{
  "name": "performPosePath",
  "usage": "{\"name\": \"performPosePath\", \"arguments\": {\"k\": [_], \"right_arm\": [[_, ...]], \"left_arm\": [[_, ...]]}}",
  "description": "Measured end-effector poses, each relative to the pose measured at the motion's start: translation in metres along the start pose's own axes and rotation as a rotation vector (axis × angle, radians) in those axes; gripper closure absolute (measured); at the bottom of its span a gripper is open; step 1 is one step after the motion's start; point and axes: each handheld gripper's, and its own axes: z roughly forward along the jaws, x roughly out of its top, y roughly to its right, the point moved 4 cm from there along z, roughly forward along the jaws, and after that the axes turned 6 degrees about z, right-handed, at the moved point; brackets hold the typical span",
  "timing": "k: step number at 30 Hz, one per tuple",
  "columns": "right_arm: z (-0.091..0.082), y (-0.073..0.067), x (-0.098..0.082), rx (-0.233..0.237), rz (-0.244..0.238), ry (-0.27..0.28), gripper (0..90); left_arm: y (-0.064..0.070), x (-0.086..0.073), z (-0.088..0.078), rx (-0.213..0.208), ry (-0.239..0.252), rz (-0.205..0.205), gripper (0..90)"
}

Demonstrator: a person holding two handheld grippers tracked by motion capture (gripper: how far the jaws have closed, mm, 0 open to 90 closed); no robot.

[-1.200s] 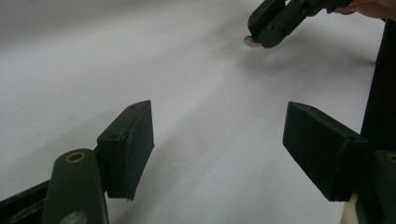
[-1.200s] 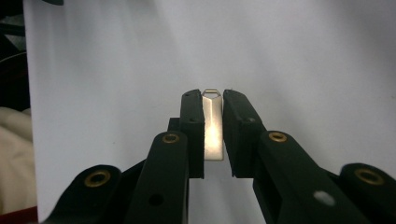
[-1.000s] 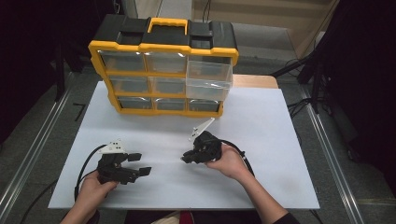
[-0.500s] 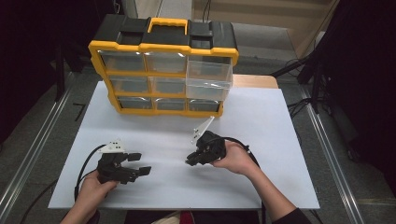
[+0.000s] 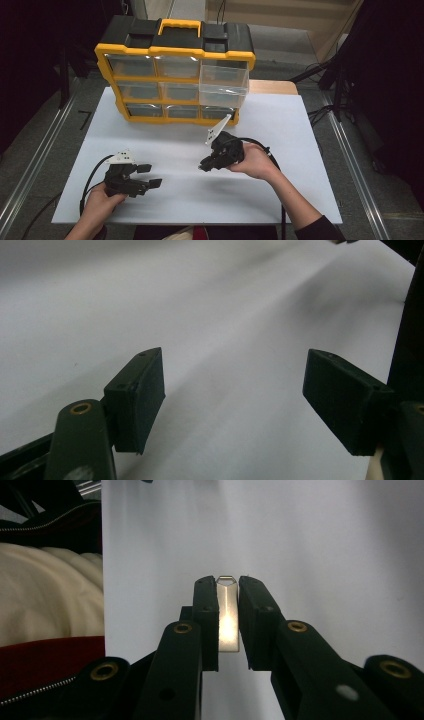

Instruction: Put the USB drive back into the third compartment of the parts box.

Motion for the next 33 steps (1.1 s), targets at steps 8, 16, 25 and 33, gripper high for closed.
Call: {"name": "performPosePath", "arguments": {"k": [8,16,25,33], "right_arm": [[-0.008,-0.004,0.005,-0.003,-0.002,-0.012,76.8],[-0.022,-0.010,0.011,-0.015,-0.026,-0.009,76.8],[-0.034,-0.016,0.018,-0.029,-0.037,-0.013,76.7],[-0.045,-0.019,0.026,-0.003,-0.050,0.000,76.8]], "left_arm": [[0.000,0.000,0.000,-0.001,-0.002,-0.001,26.0],[0.000,0.000,0.000,0.001,-0.001,-0.004,26.0],[0.000,0.000,0.000,0.001,-0.001,-0.003,26.0],[0.000,0.000,0.000,-0.001,-0.001,-0.003,26.0]]}}
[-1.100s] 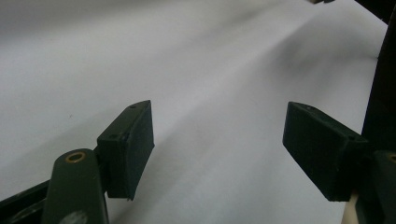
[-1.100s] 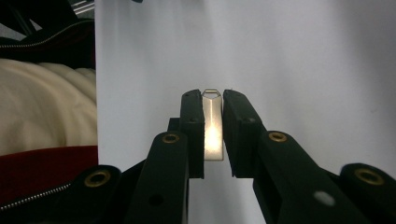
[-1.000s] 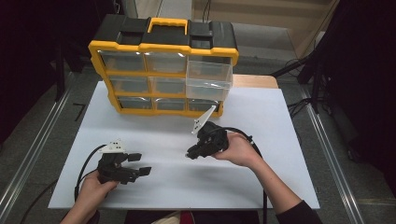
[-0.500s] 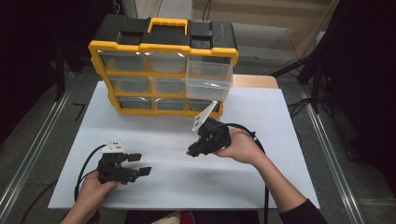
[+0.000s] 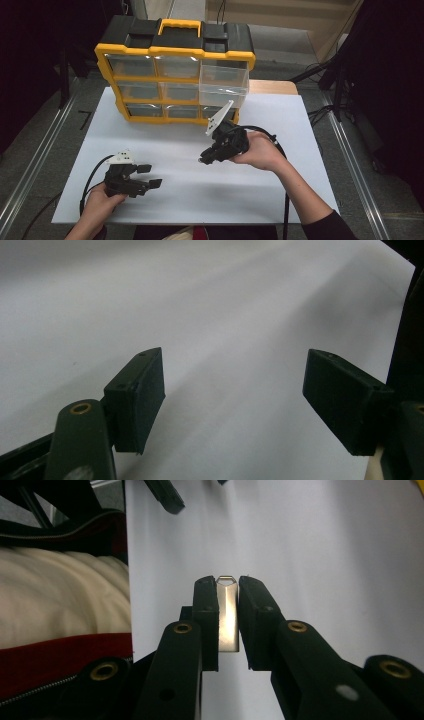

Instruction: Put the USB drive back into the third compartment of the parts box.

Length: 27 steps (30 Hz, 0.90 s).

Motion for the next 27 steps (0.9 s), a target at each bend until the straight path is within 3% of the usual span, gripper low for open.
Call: {"name": "performPosePath", "arguments": {"k": [27], "right_arm": [[-0.049,0.001,0.028,-0.004,0.003,0.030,76.7]], "left_arm": [[0.001,0.000,0.000,-0.005,0.001,-0.003,26.0]]}}
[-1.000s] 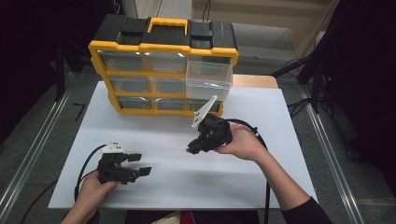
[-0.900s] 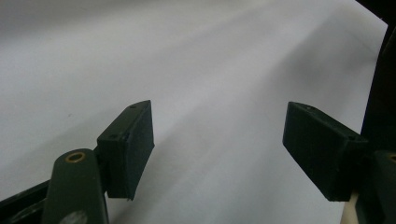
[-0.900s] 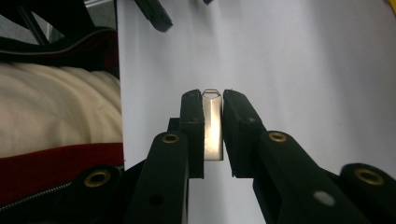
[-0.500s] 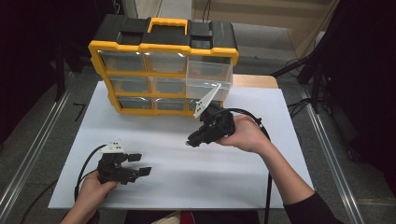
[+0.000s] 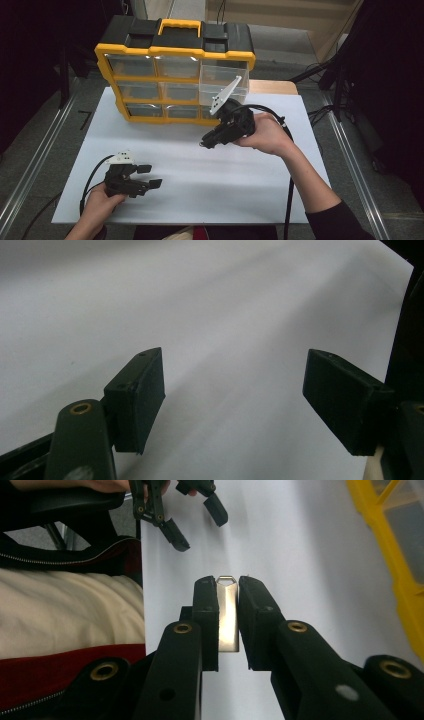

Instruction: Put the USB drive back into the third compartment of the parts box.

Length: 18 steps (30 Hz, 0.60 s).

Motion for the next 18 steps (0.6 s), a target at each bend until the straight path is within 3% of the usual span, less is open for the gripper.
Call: {"name": "performPosePath", "arguments": {"k": [18], "right_arm": [[-0.033,0.006,0.017,0.001,0.021,0.022,76.7]], "left_arm": [[0.000,0.000,0.000,-0.001,-0.002,-0.002,26.0]]}}
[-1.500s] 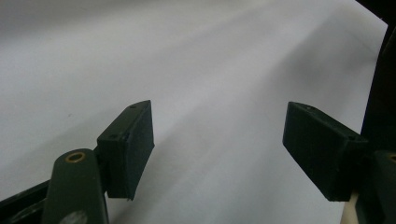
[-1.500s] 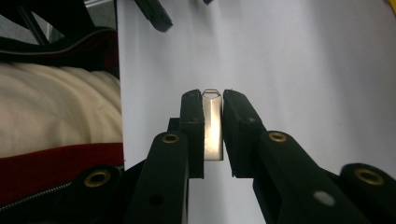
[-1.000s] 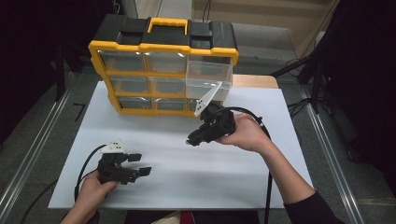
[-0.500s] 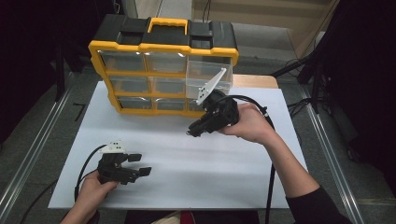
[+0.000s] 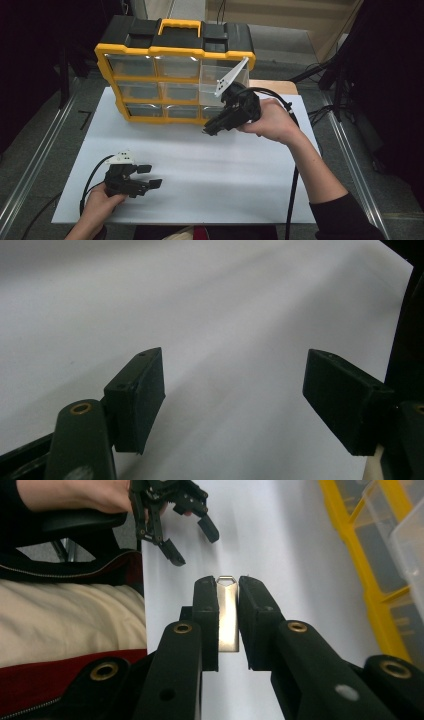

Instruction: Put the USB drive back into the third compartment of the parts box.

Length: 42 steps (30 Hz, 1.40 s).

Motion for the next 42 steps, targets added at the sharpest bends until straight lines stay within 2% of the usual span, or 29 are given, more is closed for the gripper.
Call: {"name": "performPosePath", "arguments": {"k": [32,42], "right_arm": [[-0.063,0.010,0.037,-0.053,-0.003,0.049,76.7],[-0.083,0.033,0.048,-0.078,0.053,0.089,76.7]], "left_arm": [[0.000,0.000,0.000,-0.005,-0.002,-0.001,26.0],[0.000,-0.001,0.000,-0.006,-0.004,0.000,26.0]]}}
